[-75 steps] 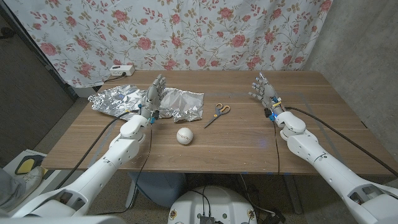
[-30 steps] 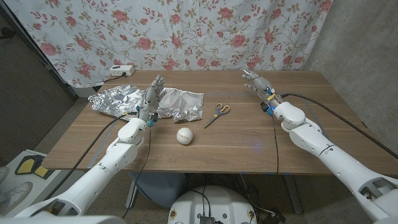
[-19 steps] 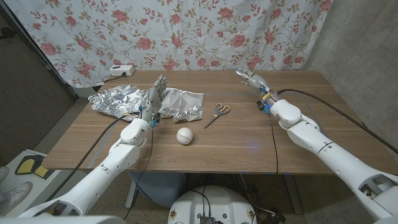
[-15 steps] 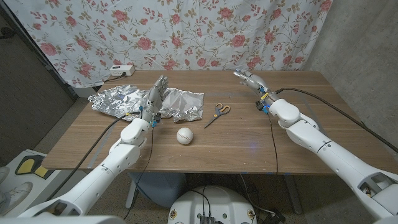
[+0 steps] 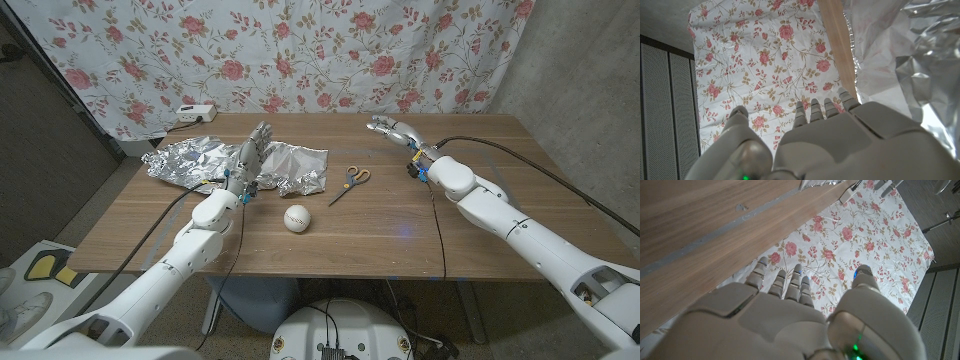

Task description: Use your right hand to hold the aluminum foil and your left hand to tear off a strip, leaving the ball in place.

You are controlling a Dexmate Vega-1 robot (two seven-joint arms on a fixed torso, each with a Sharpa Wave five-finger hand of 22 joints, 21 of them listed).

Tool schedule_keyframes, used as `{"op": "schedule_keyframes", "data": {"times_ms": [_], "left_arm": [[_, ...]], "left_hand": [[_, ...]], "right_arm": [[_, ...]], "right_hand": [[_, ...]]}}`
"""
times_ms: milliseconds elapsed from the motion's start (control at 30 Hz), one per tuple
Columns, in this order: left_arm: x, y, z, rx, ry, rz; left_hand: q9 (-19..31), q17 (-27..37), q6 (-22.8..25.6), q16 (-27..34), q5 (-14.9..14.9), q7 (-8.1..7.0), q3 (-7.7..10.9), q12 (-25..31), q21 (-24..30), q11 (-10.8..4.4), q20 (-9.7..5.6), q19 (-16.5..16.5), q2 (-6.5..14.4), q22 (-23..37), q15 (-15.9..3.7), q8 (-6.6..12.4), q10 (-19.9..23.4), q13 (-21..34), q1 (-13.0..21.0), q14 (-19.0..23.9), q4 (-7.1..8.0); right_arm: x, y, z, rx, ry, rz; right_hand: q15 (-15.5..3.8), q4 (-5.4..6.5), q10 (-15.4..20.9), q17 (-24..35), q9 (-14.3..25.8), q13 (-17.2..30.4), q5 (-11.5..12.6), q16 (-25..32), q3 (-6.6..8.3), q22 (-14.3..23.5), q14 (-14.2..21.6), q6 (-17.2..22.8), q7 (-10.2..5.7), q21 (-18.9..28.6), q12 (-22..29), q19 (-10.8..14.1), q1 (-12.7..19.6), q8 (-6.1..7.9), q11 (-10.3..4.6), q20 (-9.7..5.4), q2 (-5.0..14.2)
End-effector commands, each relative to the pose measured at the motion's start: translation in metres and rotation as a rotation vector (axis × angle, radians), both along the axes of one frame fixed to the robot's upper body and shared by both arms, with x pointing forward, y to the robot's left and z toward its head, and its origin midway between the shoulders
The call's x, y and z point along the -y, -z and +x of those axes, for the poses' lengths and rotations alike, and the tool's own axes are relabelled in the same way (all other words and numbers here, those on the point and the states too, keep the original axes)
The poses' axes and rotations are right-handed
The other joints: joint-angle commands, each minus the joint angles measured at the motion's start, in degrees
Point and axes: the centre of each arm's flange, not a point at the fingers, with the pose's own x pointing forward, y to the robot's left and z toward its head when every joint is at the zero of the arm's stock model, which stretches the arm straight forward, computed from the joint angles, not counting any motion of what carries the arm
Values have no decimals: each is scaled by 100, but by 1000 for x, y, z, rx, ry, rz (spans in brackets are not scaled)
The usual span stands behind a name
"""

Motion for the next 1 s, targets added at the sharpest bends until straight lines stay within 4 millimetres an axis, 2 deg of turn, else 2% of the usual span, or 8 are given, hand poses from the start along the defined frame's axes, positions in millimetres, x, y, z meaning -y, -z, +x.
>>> {"op": "schedule_keyframes", "data": {"times_ms": [33, 667, 833, 1000], "left_arm": [[0, 3, 8, -8, 29, 18], [-3, 4, 3, 0, 16, 54], [-3, -1, 8, -2, -2, 100], [-2, -4, 2, 17, -16, 101]], "left_hand": [[31, 19, 13, 9, 1, 21, 8, 6, -31, 54, -35, 3, 56, 25, -4, -3, 20, 25, 10, -26, -13], [30, 17, -33, -4, -3, 23, 17, -18, -68, 64, -44, -63, 83, 25, 16, -21, -36, 24, 18, -104, -30], [30, 17, -35, -1, -4, 16, 19, -20, -72, 64, -52, -68, 89, 25, 10, -21, -41, 24, 19, -108, -33], [30, 17, -49, 1, -5, 2, 21, -19, -76, 52, -74, -74, 95, 25, 5, -25, -39, 24, 20, -115, -38]], "right_arm": [[-7, -5, -12, 43, 37, -110], [-16, -6, -34, 111, 81, -237], [-17, -8, -36, 122, 83, -271], [-19, -10, -43, 154, 85, -304]], "right_hand": [[-32, -5, 6, 7, 13, 19, -15, 48, 60, 7, 6, 29, -48, 34, 13, 49, 85, 38, -56, 10, 14], [-43, -5, 101, -16, 17, 20, -15, 53, 83, 5, 4, 23, -83, 41, 40, 99, 171, 28, -91, 17, 4], [-44, -5, 169, -25, 18, 22, -14, 56, 93, 4, 6, 39, -62, 41, 63, 109, 204, 33, -97, 19, 3], [-90, -14, 227, -39, 21, 27, -9, 80, 129, 3, 60, 91, -72, 42, 78, 135, 290, 52, -128, 14, 23]]}}
